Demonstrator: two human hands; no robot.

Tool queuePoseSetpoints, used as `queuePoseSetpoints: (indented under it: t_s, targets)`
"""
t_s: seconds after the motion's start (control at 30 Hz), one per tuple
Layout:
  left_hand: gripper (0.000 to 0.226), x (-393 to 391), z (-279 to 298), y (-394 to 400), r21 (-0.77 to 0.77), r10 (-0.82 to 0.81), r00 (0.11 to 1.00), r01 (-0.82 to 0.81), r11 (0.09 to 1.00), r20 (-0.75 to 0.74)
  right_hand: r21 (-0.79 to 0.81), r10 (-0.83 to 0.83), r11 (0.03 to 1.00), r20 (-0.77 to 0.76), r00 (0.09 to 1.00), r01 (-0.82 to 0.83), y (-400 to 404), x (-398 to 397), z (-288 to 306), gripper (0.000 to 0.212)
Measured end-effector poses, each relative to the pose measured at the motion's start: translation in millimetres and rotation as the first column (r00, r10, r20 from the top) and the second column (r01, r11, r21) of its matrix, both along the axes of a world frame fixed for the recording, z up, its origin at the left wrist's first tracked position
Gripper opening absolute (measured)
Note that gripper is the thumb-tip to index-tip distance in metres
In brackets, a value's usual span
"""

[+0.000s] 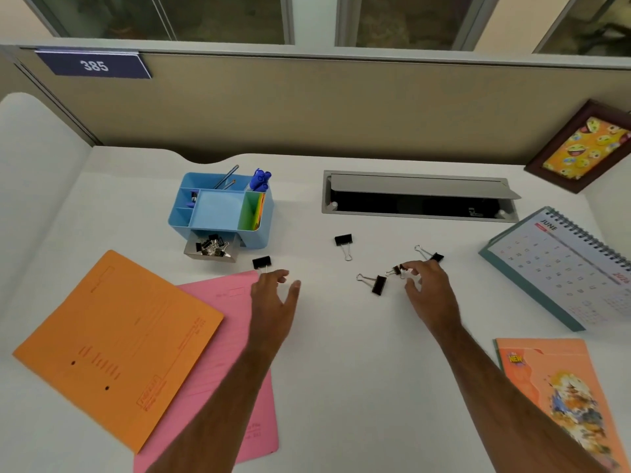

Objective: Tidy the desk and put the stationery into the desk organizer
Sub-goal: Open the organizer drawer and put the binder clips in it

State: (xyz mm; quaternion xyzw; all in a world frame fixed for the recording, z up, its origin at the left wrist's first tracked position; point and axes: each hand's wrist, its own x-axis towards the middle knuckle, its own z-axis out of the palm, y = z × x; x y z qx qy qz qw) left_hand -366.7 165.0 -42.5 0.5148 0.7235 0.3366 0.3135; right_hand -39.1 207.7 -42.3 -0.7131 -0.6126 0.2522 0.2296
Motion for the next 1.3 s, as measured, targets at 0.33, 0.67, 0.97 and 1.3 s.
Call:
queuePoseSetpoints:
  t_s: [0.33,0.67,0.97,1.3]
  targets:
    - [0.051,17.0,-17.3,-6.0,-0.041,-0.288,0.940,0.286,0.957,-0.181,-0.117,0.098,0.989,0.068,0.993,-0.089,12.6,3.0,-0.7,0.040]
    - [0.060,14.4,-24.9,-1.9,-0.116,-0.373,0.878,0.354,0.928,-0.301,-0.197,0.122,0.976,0.122,0.985,-0.097,19.0,9.1,8.9,0.017]
    - [0.062,13.4,-27.2,-2.7,-0.113,-0.395,0.864,0.379,0.918,-0.312,-0.381,0.114,0.923,0.122,0.986,-0.060,21.6,20.8,15.2,0.021]
    - [0.068,10.6,-37.7,-8.2,-0.156,-0.451,0.789,0.427,0.891,-0.417,-0.275,0.057,0.961,0.101,0.993,-0.027,17.5,9.0,25.1,0.025]
